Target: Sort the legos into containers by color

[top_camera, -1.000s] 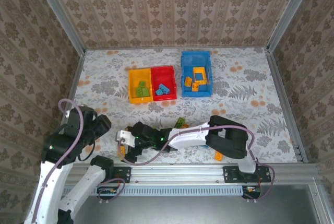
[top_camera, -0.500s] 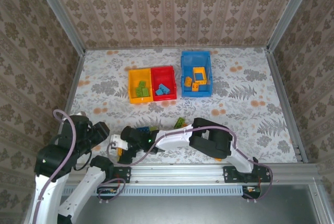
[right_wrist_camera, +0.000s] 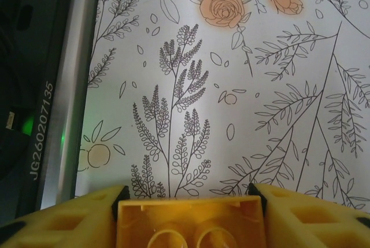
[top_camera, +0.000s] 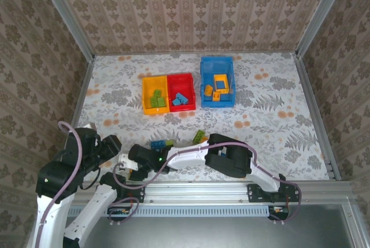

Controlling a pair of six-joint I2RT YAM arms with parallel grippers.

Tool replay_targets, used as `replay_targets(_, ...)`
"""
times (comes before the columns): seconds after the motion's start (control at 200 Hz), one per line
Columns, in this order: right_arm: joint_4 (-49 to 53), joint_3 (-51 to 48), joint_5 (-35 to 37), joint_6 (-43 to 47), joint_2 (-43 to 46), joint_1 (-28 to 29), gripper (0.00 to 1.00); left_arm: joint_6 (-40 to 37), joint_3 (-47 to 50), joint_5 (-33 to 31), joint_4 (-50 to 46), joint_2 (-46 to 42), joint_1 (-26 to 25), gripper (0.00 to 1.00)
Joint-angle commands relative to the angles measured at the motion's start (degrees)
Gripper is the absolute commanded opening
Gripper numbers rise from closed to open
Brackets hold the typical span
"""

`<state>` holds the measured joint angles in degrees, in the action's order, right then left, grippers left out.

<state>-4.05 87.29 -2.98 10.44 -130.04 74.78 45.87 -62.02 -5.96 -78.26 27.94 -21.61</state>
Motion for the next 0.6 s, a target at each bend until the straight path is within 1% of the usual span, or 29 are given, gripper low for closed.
replay_targets(0.0,3.3,0.4,2.7,1.2,0.6,0.0,0.47,-1.5,-0.6,0.5,-0.7,0.5,0.2,0.60)
replay_targets(0.125,2.1,0.1,3.7,1.8,2.3,-0.2,0.39,-1.1,0.0,0.9,0.4,0.6,0.2,0.60)
replay_targets(0.28,0.9,0.4,7.1,1.5,7.9,-1.9,0.35,-1.3,-0.3,1.1,2.3,1.5,0.2,0.59)
replay_targets(0.375,0.0,-1.9,10.1,0.9,13.0,-4.3,0.34,-1.7,0.0,1.8,5.4,2.0,0.2,0.59)
replay_targets(0.465,-2.1,-7.5,12.3,-0.9,19.3,-7.9,0.34,-3.0,1.9,5.2,11.0,3.6,0.2,0.59)
replay_targets(0.595,-4.4,-18.2,14.3,-3.7,29.2,-15.1,0.33,-3.1,6.3,13.2,22.9,9.0,0.0,0.59)
